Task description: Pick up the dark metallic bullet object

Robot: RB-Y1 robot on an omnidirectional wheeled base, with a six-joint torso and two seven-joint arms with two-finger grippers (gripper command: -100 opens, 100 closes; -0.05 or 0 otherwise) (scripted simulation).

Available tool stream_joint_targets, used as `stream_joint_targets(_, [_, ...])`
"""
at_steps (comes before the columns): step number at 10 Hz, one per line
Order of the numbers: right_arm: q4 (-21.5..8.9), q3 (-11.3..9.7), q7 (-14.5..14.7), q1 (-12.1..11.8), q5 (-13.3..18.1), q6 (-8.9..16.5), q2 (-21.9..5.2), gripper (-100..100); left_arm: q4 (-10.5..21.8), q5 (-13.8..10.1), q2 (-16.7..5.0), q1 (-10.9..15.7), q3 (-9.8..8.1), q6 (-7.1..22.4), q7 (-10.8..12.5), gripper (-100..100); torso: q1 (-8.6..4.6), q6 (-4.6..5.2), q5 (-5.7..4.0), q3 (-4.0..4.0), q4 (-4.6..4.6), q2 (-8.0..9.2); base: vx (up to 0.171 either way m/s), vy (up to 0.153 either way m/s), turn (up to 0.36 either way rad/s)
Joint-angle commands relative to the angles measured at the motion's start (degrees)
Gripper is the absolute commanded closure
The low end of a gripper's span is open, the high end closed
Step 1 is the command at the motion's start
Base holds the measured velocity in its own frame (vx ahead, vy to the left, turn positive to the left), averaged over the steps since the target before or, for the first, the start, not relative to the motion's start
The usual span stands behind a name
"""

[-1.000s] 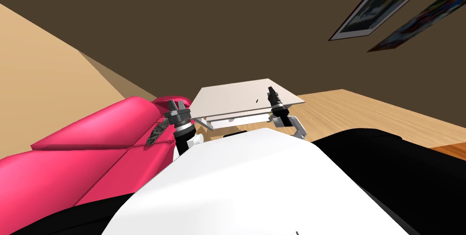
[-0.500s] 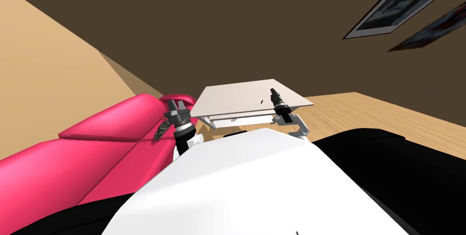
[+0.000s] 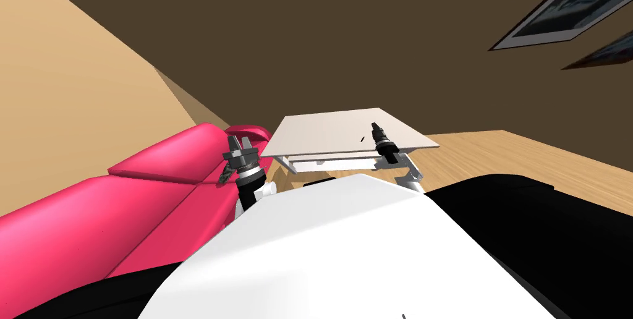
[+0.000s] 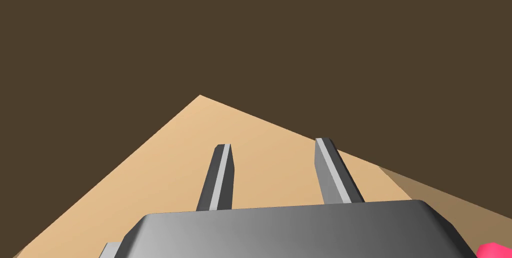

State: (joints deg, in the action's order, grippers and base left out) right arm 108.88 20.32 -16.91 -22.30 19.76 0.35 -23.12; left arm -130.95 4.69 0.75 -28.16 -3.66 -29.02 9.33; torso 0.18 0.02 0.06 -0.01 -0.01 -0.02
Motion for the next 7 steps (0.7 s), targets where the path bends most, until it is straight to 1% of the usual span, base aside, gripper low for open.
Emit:
stream_joint_targets(1, [-2.86, 0.85, -2.03, 0.93, 1.94, 2.86, -1.26, -100, 0.00, 0.00, 0.00, 0.00, 0.00, 0.00, 0.00, 0, 0.00, 0.00, 0.00, 0.00, 0.00, 0.00, 0.020, 0.066, 0.171])
stream_joint_targets(2, [-3.26, 0.85, -2.03, 0.93, 1.94, 4.40, -1.26, -100, 0.00, 0.00, 0.00, 0.00, 0.01, 0.00, 0.00, 0, 0.04, -0.03, 0.00, -0.02, 0.00, -0.03, 0.017, 0.054, 0.085])
stream_joint_targets(3, [-5.80, 1.42, -3.80, 1.78, 3.67, 6.03, -2.42, -100, 0.00, 0.00, 0.00, 0.00, 0.00, 0.00, 0.00, 0, 0.03, 0.01, 0.00, 0.00, 0.00, 0.00, 0.016, 0.059, 0.166])
stream_joint_targets(4, [-6.15, 1.42, -3.80, 1.78, 3.67, 7.29, -2.42, -100, 0.00, 0.00, 0.00, 0.00, 0.00, 0.00, 0.00, 0, 0.03, -0.03, 0.00, 0.00, 0.00, -0.01, 0.016, 0.041, 0.090])
stream_joint_targets(5, [-6.15, 1.42, -3.80, 1.78, 3.67, 7.66, -2.42, -100, 0.00, 0.00, 0.00, 0.00, 0.00, 0.00, 0.00, 0, -0.01, 0.01, -0.01, 0.00, 0.00, 0.00, 0.008, 0.016, -0.009])
stream_joint_targets(6, [-9.00, 1.81, -5.55, 2.63, 5.47, 9.85, -3.53, -100, 0.00, 0.00, 0.00, 0.00, 0.00, 0.00, 0.00, 0, -0.09, 0.02, -0.02, 0.02, 0.01, 0.04, 0.013, 0.041, 0.170])
stream_joint_targets(7, [-9.11, 1.81, -5.55, 2.63, 5.47, 10.95, -3.53, -100, 0.00, 0.00, 0.00, 0.01, 0.00, 0.00, 0.00, 0, -0.04, -0.03, -0.02, 0.01, 0.01, 0.02, 0.014, 0.036, 0.108])
